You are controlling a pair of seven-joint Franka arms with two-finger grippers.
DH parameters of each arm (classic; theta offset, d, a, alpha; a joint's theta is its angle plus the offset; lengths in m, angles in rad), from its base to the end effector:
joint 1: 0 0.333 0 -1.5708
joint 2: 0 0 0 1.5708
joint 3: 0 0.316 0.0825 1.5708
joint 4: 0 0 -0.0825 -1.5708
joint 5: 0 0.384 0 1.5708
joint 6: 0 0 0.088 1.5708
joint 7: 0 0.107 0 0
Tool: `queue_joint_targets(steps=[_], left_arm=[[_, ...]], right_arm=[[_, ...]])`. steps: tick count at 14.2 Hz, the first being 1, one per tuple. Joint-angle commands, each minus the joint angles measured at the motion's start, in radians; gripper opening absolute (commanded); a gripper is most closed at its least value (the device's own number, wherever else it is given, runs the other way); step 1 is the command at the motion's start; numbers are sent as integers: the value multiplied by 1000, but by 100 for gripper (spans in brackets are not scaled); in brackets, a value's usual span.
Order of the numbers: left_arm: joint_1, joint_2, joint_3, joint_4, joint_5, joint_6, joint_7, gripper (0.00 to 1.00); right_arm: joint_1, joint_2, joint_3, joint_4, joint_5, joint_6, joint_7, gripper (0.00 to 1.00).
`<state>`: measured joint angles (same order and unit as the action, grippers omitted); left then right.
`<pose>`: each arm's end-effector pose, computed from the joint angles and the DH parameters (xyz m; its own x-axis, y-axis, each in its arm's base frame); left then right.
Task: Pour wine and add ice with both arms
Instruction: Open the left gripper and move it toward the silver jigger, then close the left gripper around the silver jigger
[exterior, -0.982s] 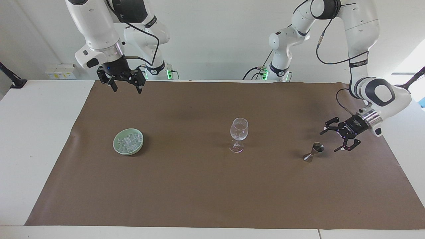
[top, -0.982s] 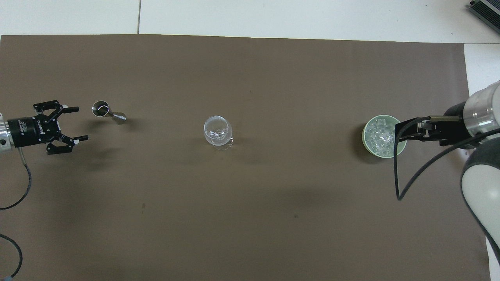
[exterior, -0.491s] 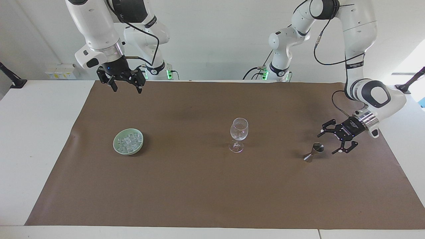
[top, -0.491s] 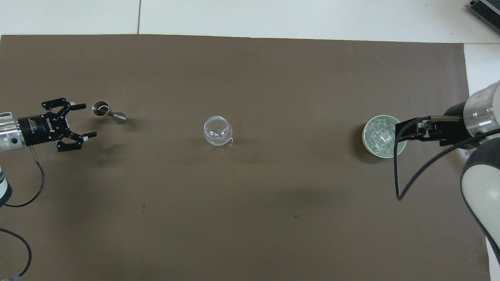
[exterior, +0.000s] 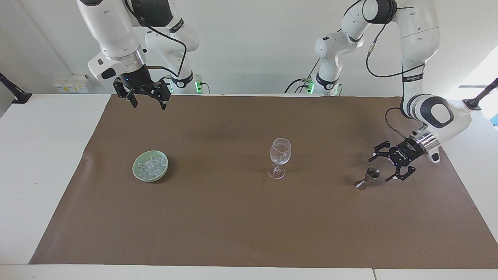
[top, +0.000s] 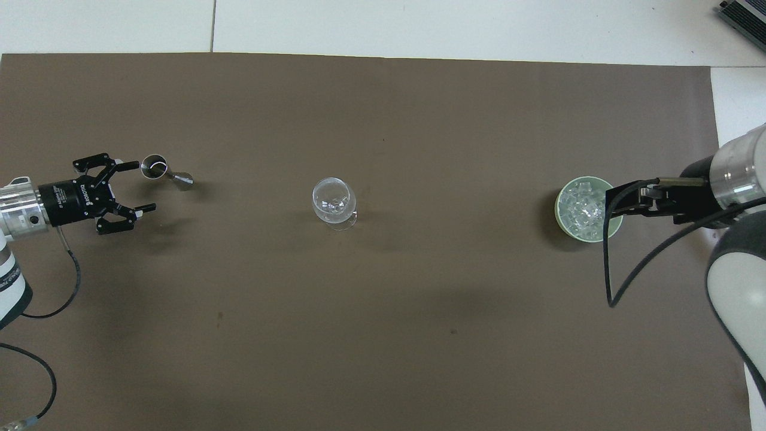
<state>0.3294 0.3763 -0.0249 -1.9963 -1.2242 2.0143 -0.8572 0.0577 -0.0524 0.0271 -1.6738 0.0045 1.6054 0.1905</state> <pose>0.5813 0.1252 0.2745 -0.1844 0.4799 -0.8577 0.9251 0.3794 0.0134 0.5378 0.0466 0.6075 0.9943 -0.1057 -0.0163 -0.1057 -0.9944 0.0000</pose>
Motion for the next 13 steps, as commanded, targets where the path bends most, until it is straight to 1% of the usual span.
queue_joint_targets(steps=[1, 3, 6, 10, 13], left_arm=[[-24, 15, 7, -13, -55, 23, 43, 100], [-42, 15, 7, -13, -112, 23, 53, 100], [-62, 16, 7, -18, -164, 24, 81, 100], [-72, 18, 7, -27, -172, 38, 90, 100], [-84, 18, 8, -41, -199, 46, 102, 100]], right_arm=[[-18, -9, 7, -6, 23, -16, -31, 100], [-18, -9, 7, -6, 23, -16, -31, 100], [-18, -9, 7, -6, 23, -16, -31, 100], [-18, -9, 7, -6, 23, -16, -29, 100], [-18, -9, 7, -6, 23, -16, -31, 100]])
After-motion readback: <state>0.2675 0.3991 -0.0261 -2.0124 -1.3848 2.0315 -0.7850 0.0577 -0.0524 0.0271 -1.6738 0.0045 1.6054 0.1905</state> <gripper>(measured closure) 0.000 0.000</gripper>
